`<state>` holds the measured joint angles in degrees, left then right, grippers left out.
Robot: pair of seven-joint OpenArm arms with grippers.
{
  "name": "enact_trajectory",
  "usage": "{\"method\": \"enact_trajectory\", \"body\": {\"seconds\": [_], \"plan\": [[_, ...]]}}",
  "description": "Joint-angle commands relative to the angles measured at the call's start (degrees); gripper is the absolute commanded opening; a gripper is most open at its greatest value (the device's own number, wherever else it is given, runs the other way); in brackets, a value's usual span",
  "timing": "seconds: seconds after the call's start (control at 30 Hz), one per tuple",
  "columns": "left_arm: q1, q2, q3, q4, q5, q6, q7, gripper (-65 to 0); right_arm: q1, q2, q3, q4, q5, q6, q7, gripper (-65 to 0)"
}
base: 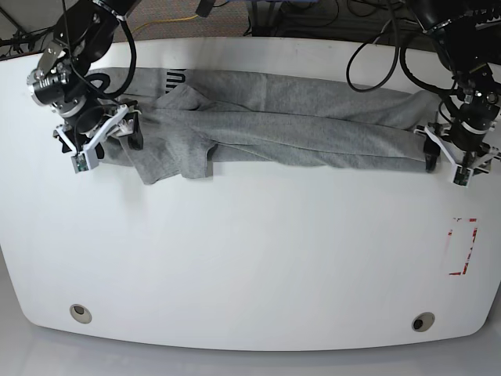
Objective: Fold the T-shirt properly
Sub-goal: 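Grasp the shirt edge and fold it over the body with both grippers, then release and regrasp the ends of the folded strip with both grippers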
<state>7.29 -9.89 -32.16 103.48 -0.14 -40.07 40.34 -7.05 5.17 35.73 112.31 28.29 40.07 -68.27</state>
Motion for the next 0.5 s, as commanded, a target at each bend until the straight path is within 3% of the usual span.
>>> {"method": "enact_trajectory", "body": {"seconds": [0.0, 0.17, 0.47], "plan": [[-0.6, 0.0, 2.7, 0.5, -0.7, 0.1, -0.4, -26.5, 4.2, 0.6, -1.7, -2.9, -1.6, -0.1, 0.9, -15.5], [0.1, 0.2, 5.5, -0.8, -0.6, 0.1, -0.2, -26.5, 10.1, 0.5, -5.7, -9.8, -8.6, -0.1, 1.3, -15.5], [1.9, 0.5, 5.2, -8.7, 0.0, 0.1, -0.6, -26.5, 17.0, 3.0, -11.4, -26.4, -14.2, -0.1, 10.4, -15.5]]}}
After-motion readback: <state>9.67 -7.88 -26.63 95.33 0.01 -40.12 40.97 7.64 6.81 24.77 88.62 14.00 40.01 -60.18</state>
